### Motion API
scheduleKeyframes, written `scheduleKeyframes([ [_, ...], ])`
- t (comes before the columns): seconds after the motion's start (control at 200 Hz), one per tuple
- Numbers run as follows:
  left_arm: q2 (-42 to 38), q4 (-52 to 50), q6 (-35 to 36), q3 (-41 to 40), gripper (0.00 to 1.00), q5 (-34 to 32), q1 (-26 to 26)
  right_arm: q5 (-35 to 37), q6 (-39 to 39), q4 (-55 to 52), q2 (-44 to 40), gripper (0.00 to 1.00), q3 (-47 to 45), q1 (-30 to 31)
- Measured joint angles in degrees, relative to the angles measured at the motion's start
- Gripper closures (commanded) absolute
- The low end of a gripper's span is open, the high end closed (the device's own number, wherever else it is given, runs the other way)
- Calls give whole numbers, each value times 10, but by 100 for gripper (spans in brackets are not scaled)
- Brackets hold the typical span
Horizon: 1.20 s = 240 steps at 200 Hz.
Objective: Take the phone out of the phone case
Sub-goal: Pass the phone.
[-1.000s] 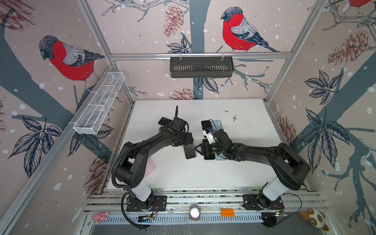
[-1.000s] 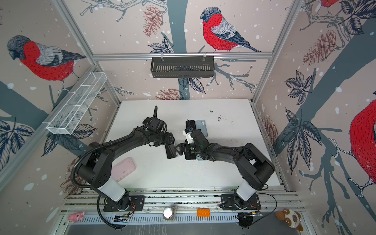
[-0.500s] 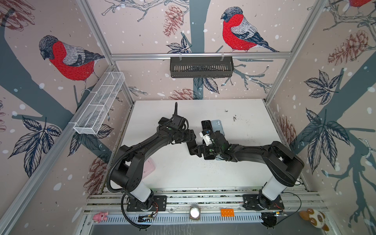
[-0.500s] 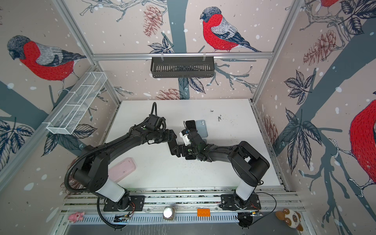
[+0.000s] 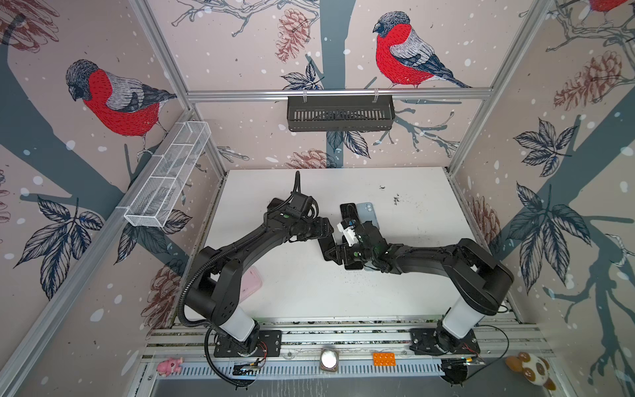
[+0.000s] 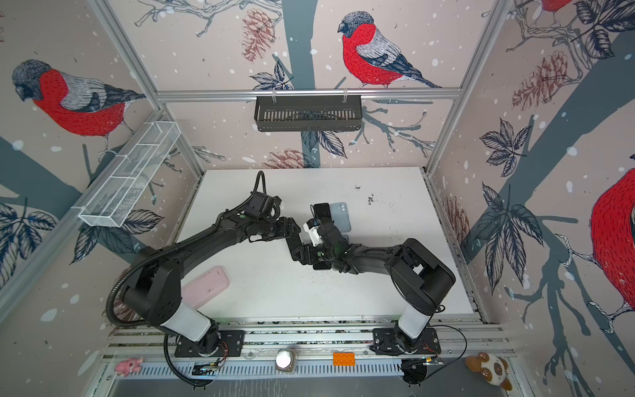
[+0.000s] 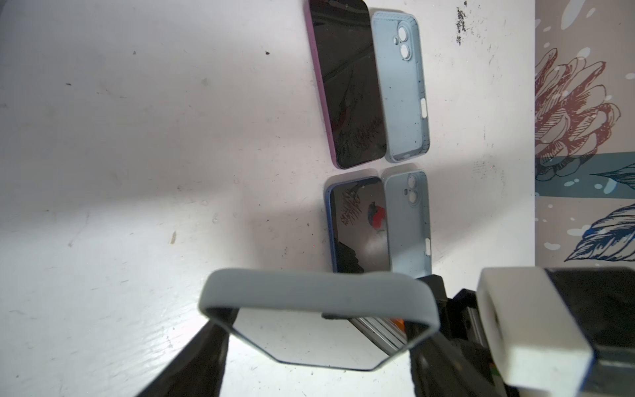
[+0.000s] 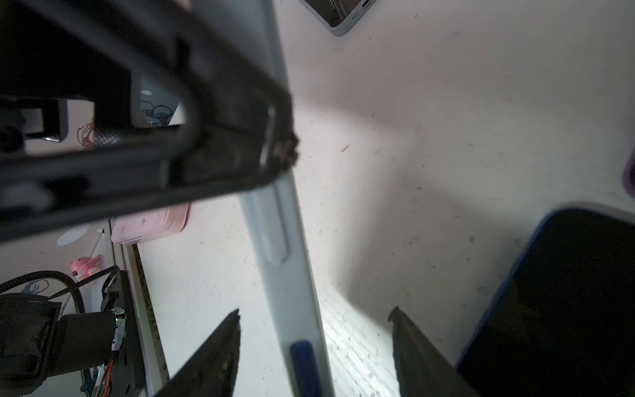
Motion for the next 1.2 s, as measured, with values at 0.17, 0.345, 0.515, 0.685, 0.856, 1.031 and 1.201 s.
scheduleKeyframes([
  [0.17, -17, 7, -7, -4, 63, 11, 0, 0, 0, 3, -13, 65, 0, 0],
  [0.345, -32, 33, -12, -19, 56, 32, 0, 5, 1, 0, -36, 83, -2, 0],
  [0.515, -55, 68, -21, -34, 32, 39, 0, 2, -14, -4, -63, 95, -3, -2],
  [0.685, -92, 136, -36, -64, 18, 49, -1, -6, -30, -10, -96, 97, -6, -19],
  [0.856, -130, 213, -42, -89, 11, 76, 0, 21, -30, -69, -135, 97, -12, -59],
  [1.031, -168, 283, -21, -112, 8, 98, 0, 20, -78, -120, -216, 98, -18, -128],
  [1.201, -173, 336, 43, -115, 11, 152, 0, 16, -150, -120, -315, 99, -39, -171],
])
